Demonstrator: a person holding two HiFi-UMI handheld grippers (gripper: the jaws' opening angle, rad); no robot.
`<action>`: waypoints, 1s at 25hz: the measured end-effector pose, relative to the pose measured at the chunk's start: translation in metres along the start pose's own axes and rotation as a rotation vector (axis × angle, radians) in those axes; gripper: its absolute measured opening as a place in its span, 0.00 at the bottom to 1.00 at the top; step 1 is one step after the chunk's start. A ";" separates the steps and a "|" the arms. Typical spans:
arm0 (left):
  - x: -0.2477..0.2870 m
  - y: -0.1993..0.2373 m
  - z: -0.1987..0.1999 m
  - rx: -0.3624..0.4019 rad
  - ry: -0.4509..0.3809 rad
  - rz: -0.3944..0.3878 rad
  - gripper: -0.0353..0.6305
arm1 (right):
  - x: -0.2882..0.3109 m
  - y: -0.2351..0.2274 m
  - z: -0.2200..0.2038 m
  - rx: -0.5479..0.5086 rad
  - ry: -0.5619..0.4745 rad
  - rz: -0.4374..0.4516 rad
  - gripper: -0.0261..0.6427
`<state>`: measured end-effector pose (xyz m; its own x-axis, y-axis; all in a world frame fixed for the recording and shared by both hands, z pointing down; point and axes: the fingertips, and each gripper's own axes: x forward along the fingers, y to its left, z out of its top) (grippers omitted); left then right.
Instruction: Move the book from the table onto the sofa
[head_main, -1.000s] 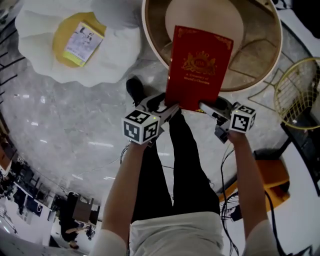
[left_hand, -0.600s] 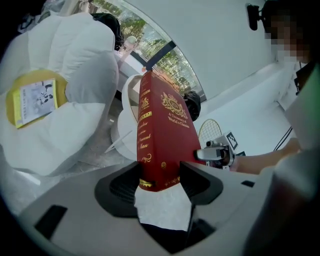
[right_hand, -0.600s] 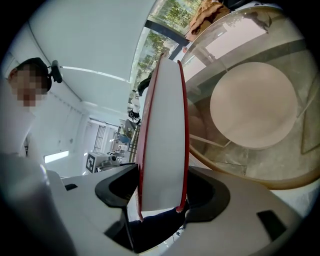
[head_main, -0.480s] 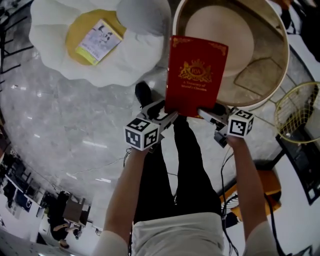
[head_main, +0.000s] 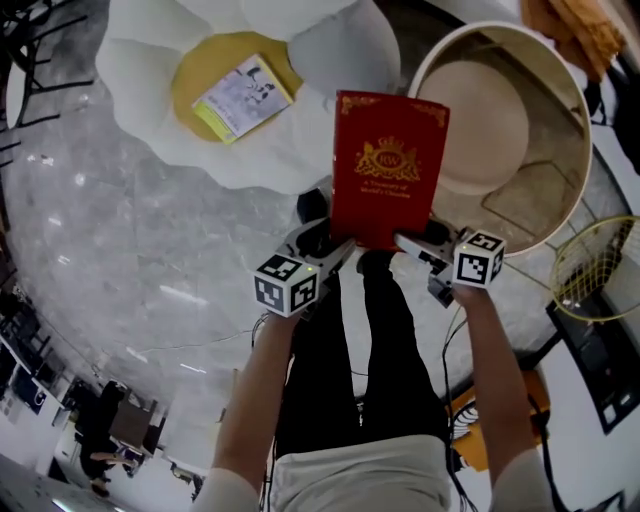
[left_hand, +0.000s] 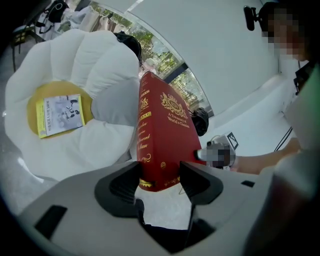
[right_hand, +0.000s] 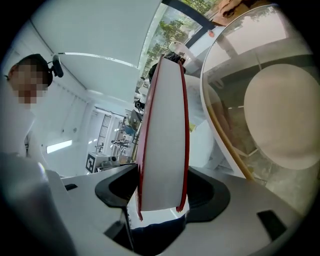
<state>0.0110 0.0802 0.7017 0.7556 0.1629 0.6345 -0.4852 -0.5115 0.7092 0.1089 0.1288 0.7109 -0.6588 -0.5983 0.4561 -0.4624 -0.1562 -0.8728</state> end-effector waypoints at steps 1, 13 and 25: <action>-0.005 0.013 0.004 -0.008 -0.010 0.005 0.43 | 0.014 0.001 0.004 -0.007 0.009 0.004 0.50; -0.047 0.078 0.025 -0.097 -0.133 0.076 0.43 | 0.097 0.025 0.035 -0.115 0.135 0.037 0.50; -0.049 0.193 0.046 -0.133 -0.159 0.122 0.43 | 0.212 -0.009 0.056 -0.086 0.204 0.052 0.50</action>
<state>-0.0996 -0.0647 0.7932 0.7423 -0.0340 0.6692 -0.6231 -0.4021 0.6708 0.0070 -0.0406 0.8054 -0.7855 -0.4307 0.4445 -0.4681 -0.0565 -0.8819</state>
